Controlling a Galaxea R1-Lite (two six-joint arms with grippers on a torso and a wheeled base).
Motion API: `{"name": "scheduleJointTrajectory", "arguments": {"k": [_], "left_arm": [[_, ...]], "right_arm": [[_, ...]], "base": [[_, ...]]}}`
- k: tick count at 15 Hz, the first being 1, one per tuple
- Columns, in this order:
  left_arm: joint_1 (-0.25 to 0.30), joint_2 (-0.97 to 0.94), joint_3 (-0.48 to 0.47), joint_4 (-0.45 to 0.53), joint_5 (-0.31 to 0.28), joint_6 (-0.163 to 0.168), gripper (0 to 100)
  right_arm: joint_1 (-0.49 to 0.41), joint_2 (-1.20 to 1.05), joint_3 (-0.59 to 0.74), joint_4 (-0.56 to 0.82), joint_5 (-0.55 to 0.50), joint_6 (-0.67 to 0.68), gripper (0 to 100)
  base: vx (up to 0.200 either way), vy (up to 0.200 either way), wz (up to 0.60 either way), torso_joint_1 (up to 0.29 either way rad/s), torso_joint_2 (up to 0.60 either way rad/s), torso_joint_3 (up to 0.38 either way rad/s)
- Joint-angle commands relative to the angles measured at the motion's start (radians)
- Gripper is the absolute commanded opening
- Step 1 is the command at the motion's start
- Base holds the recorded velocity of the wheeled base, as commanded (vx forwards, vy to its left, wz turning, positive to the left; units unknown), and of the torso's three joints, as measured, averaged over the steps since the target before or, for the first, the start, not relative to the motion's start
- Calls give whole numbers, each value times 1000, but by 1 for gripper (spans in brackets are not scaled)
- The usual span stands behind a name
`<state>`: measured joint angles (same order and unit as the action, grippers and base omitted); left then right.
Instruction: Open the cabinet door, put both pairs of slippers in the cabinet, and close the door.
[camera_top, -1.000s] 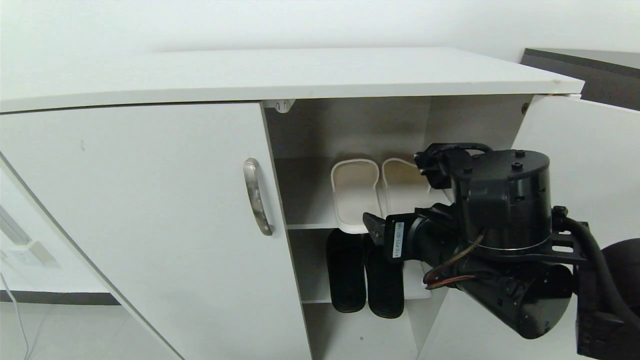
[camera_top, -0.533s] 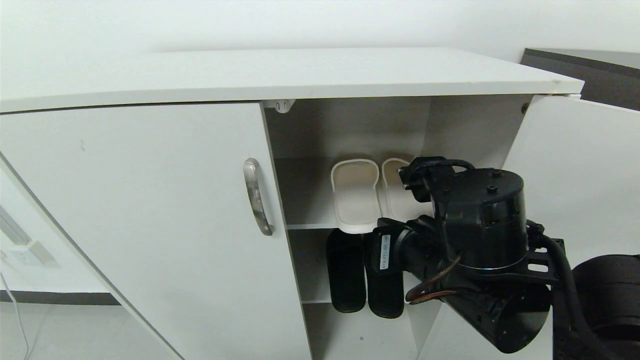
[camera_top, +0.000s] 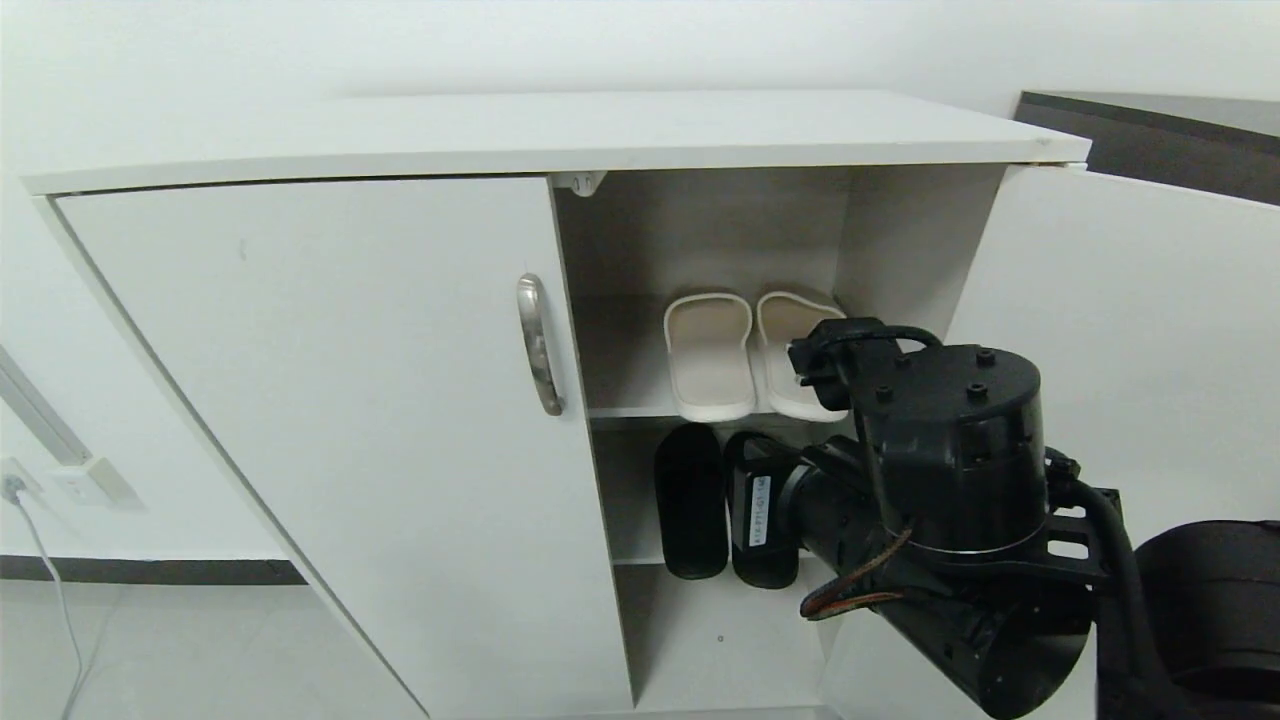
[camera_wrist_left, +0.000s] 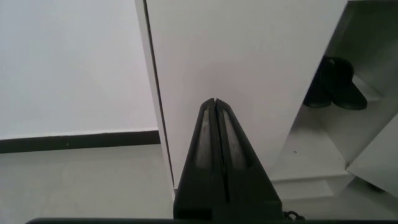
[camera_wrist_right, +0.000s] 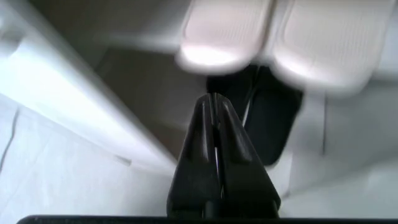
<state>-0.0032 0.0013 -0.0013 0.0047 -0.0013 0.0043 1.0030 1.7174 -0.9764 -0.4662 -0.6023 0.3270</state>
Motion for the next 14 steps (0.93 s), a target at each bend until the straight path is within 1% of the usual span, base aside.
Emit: {"name": "scheduleJointTrajectory", "arguments": {"k": [1, 11, 14], "left_arm": [[0, 0, 0, 0, 0, 0, 0], [0, 0, 0, 0, 0, 0, 0], [0, 0, 0, 0, 0, 0, 0]], "right_arm": [[0, 7, 2, 1, -1, -2, 0], [-7, 53, 30, -2, -1, -3, 0], [-17, 53, 48, -32, 7, -16, 0]], "base": [[-200, 0, 0, 2, 7, 2], [-200, 0, 0, 1, 2, 2], [-200, 0, 0, 2, 6, 4]]}}
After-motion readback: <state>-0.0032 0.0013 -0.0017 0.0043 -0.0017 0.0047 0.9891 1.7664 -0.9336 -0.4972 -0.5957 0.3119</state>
